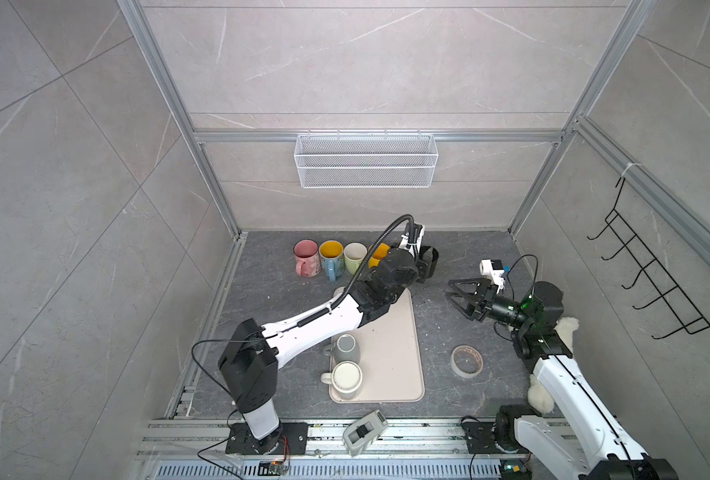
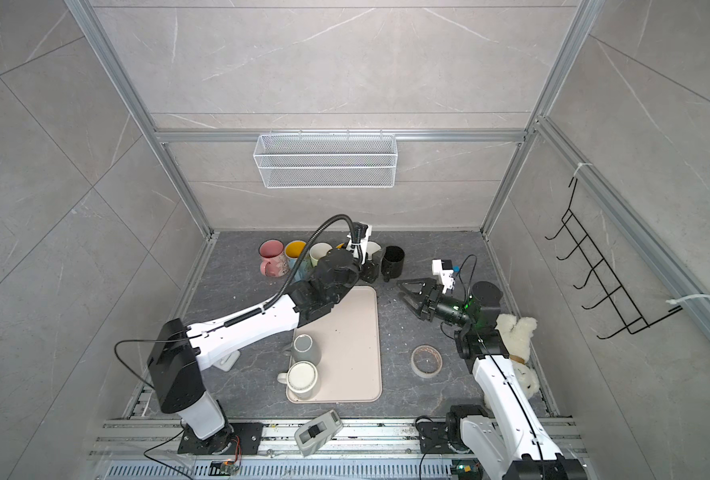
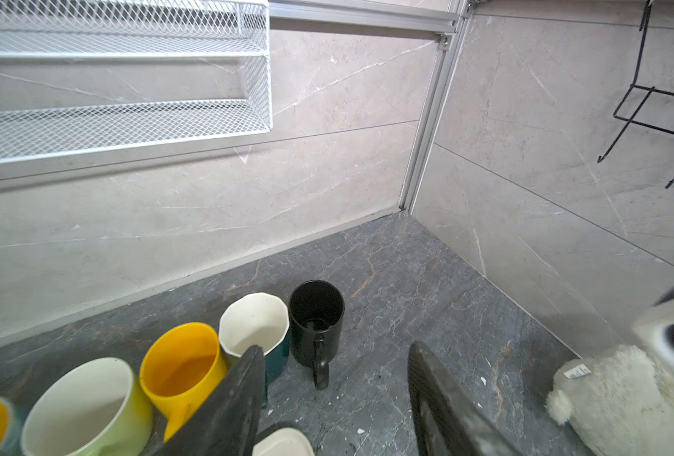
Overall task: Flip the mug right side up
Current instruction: 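Lower the black mug upright at the row end and open the left gripper, then move the left gripper to the grey mug lying on the tray while the right approaches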
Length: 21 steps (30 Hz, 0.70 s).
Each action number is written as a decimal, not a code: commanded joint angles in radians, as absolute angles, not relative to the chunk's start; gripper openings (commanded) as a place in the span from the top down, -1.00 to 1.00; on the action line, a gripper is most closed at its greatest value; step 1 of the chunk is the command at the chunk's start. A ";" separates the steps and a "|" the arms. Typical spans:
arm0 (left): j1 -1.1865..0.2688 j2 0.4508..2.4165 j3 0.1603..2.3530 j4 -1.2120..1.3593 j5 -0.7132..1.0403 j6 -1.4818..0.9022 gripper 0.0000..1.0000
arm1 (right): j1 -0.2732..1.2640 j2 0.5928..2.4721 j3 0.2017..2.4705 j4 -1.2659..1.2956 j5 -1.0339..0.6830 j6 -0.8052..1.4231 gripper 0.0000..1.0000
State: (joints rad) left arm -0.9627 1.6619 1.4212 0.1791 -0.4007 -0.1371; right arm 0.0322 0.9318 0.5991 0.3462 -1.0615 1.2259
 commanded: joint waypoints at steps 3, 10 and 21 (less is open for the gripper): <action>-0.960 1.510 1.355 -0.013 -0.500 -0.121 -0.21 | 0.153 1.013 0.602 0.354 -0.986 1.174 -0.57; -0.961 1.413 1.344 -0.391 -0.618 -0.281 -0.21 | 0.299 1.154 0.624 0.415 -0.924 1.172 -0.57; -0.885 1.207 1.190 -0.786 -0.515 -0.897 -0.11 | 0.446 1.325 0.644 0.494 -0.847 1.163 -0.57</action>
